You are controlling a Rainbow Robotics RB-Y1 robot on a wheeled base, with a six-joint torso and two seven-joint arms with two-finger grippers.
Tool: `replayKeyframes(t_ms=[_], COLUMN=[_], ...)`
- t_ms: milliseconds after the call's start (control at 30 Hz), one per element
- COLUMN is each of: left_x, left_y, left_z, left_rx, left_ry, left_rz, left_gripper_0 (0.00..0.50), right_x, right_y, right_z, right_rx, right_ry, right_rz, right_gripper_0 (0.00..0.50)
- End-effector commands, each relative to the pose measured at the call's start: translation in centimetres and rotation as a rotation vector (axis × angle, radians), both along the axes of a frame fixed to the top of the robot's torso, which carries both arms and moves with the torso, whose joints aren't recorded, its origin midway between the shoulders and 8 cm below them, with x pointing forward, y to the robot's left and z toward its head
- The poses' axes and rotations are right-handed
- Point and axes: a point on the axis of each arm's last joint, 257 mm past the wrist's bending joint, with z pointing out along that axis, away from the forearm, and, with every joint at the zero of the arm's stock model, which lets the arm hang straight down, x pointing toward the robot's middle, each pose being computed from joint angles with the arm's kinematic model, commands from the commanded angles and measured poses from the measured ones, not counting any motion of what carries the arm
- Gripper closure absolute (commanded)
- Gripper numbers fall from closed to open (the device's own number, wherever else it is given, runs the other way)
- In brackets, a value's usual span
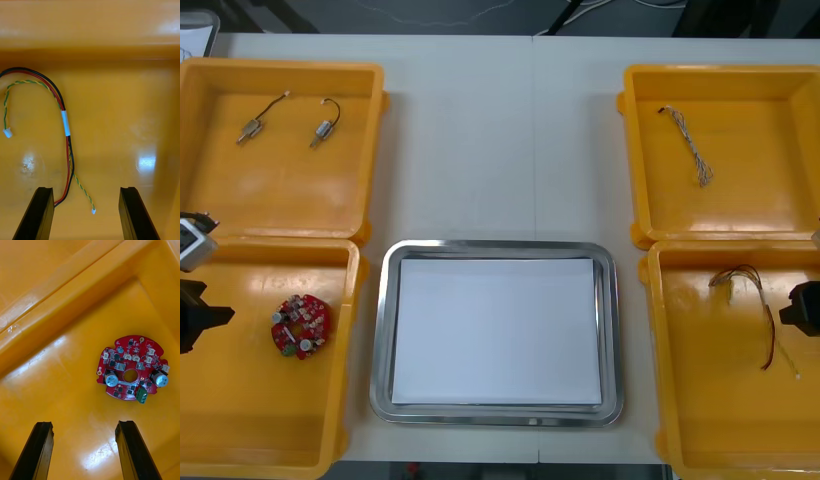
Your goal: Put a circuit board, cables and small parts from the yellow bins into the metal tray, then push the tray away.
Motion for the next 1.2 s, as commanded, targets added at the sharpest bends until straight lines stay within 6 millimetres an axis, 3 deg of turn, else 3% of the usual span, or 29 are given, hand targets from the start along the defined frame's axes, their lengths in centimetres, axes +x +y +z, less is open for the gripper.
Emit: replayKeyframes(t_ms=[33,367,800,1200], left_x=[-1.0,-1.7,-2.5,-3.2], left_y=[-0.9,-3.5,-3.1,-4.7], left_z=[-0.8,-3.7,-5.7,-8.2], left_rx=[0.062,0.063,0.135,0.116], left_ry=[-0.006,-0.007,-0.018,-0.019], left_rz=[-0.110,-0.199,-0.242,-0.278], left_gripper_0=[0.000,0.000,0.020,0.019], right_x=[-0.7,-2.0,-2.3,-2.7], right_y=[-0.5,-1.2,-0.8,-0.5], right_z=[-0.6,-2.5,-3.9,-4.9], right_rx=[0.006,-0.007,-0.008,-0.011], right_ry=[-0.009,0.000,-0.006,0.002], right_rz=[-0.001,-0.019,-0.040,-0.050], right_gripper_0=[0.000,0.000,0.000,0.000])
